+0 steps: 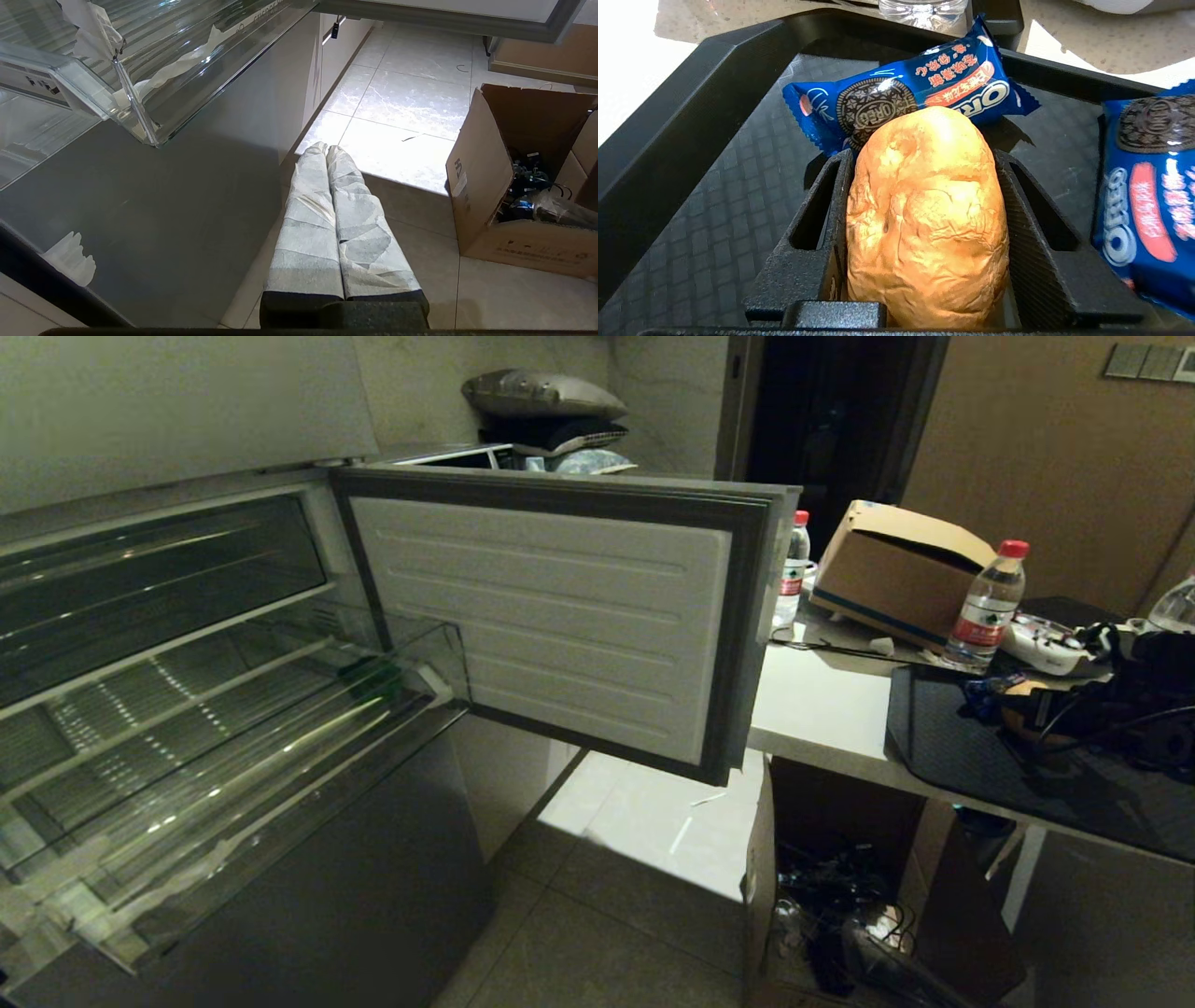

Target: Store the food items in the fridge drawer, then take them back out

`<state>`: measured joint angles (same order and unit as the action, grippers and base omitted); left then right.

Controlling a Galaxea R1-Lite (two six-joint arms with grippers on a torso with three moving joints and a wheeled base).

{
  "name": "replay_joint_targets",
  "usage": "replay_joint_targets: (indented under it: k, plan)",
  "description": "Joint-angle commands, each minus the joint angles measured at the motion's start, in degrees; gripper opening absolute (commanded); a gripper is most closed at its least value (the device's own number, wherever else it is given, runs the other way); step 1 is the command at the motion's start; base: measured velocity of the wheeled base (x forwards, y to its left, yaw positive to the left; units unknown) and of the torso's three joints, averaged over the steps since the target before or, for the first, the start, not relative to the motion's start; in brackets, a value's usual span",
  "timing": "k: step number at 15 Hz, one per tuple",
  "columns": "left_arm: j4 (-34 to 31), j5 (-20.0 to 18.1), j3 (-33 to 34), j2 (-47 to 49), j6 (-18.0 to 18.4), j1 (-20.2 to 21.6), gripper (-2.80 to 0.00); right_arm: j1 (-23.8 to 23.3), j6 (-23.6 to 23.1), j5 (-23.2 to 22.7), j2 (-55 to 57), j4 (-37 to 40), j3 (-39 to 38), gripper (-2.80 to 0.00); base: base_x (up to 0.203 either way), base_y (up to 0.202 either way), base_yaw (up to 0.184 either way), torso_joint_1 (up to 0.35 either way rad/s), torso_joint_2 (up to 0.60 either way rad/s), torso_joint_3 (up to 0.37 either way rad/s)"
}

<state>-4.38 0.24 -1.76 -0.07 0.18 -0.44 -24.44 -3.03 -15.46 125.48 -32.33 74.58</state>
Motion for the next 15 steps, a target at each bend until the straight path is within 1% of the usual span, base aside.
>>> replay_joint_targets:
  k: [1, 3, 7, 9, 11, 13, 15]
  plan:
    - [0.0, 0.0, 0.0, 0.1, 0.0, 0.0, -2.8, 0.0, 0.0, -0.1, -3.0, -0.1, -1.9, -2.8, 0.0, 0.0, 0.0, 0.0, 0.0, 0.0]
    - [0.0, 0.0, 0.0, 0.1, 0.0, 0.0, -2.8, 0.0, -0.1, 0.0, -7.9, 0.0, -5.8, -2.8, 0.0, 0.0, 0.0, 0.0, 0.0, 0.0]
    - [0.0, 0.0, 0.0, 0.1, 0.0, 0.0, -2.8, 0.0, -0.2, 0.0, -26.2, 0.8, -20.0, -2.8, 0.0, 0.0, 0.0, 0.0, 0.0, 0.0]
    - [0.0, 0.0, 0.0, 0.1, 0.0, 0.0, -2.8, 0.0, -0.2, 0.2, -37.5, 2.9, -28.6, -2.8, 0.0, 0.0, 0.0, 0.0, 0.0, 0.0]
    - [0.0, 0.0, 0.0, 0.1, 0.0, 0.0, -2.8, 0.0, -0.3, 0.2, -49.7, 4.1, -40.1, -2.8, 0.0, 0.0, 0.0, 0.0, 0.0, 0.0]
    - [0.0, 0.0, 0.0, 0.1, 0.0, 0.0, -2.8, 0.1, -0.2, 0.3, -61.0, 4.8, -50.0, -2.8, 0.0, 0.0, 0.0, 0.0, 0.0, 0.0]
    - [0.0, 0.0, 0.0, 0.1, 0.0, 0.0, -2.8, 1.7, -0.5, 1.1, -70.4, 5.2, -58.7, -2.8, 0.0, 0.0, 0.0, 0.0, 0.0, 0.0]
